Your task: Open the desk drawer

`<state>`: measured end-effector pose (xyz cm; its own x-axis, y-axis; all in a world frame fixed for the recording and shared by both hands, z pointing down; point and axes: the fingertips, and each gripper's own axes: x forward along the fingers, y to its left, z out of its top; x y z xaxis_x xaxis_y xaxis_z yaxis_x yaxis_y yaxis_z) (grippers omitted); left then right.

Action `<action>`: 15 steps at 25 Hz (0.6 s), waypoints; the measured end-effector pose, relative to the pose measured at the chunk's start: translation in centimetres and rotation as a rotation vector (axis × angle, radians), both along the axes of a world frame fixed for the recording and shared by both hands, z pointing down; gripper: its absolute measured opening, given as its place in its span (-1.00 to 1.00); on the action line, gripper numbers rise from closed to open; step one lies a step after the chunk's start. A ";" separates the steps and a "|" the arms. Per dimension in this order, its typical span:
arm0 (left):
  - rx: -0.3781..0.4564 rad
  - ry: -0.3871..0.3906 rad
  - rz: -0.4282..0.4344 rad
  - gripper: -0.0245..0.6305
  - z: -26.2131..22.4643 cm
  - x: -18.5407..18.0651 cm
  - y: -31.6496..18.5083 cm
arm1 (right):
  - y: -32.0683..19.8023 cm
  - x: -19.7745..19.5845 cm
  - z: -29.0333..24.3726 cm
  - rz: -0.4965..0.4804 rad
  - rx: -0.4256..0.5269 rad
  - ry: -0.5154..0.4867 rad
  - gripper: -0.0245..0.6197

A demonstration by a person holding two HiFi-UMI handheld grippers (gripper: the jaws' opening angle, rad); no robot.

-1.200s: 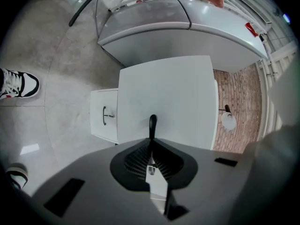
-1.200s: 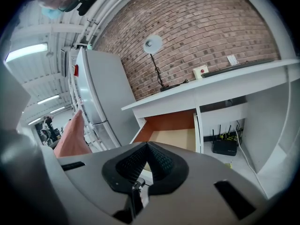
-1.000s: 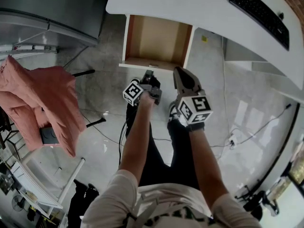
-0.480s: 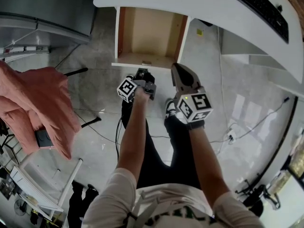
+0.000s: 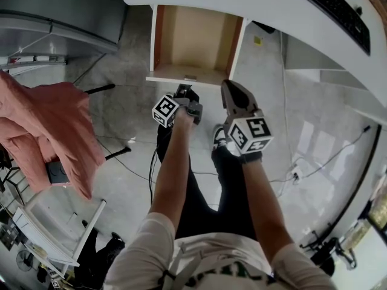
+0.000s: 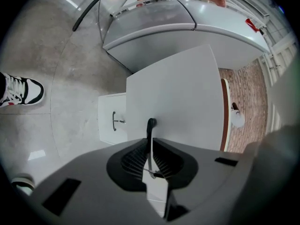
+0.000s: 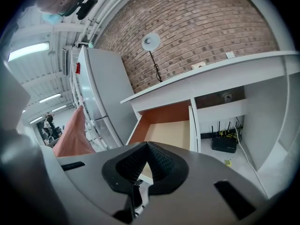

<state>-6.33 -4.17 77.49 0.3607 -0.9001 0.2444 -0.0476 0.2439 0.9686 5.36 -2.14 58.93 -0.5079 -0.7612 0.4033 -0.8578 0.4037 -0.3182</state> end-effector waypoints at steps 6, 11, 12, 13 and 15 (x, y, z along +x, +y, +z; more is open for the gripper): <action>-0.126 -0.165 0.066 -0.45 1.0 -1.1 2.2 | 0.2 -0.2 -0.7 0.005 -0.017 -0.015 -0.92; -0.163 -0.317 0.113 -0.30 -1.0 -3.0 4.7 | 0.7 0.1 -1.6 0.009 -0.034 -0.013 -0.92; -0.160 -0.346 0.118 -0.30 -2.0 -3.5 5.2 | 1.0 0.2 -1.9 0.010 -0.040 -0.011 -0.92; -0.151 -0.378 0.126 -0.30 -3.1 -4.0 5.6 | 1.2 0.3 -2.4 0.010 -0.041 -0.010 -0.92; -0.120 -0.449 0.154 -0.30 -5.9 -4.7 5.8 | 1.1 0.5 -3.8 0.002 -0.030 -0.004 -0.92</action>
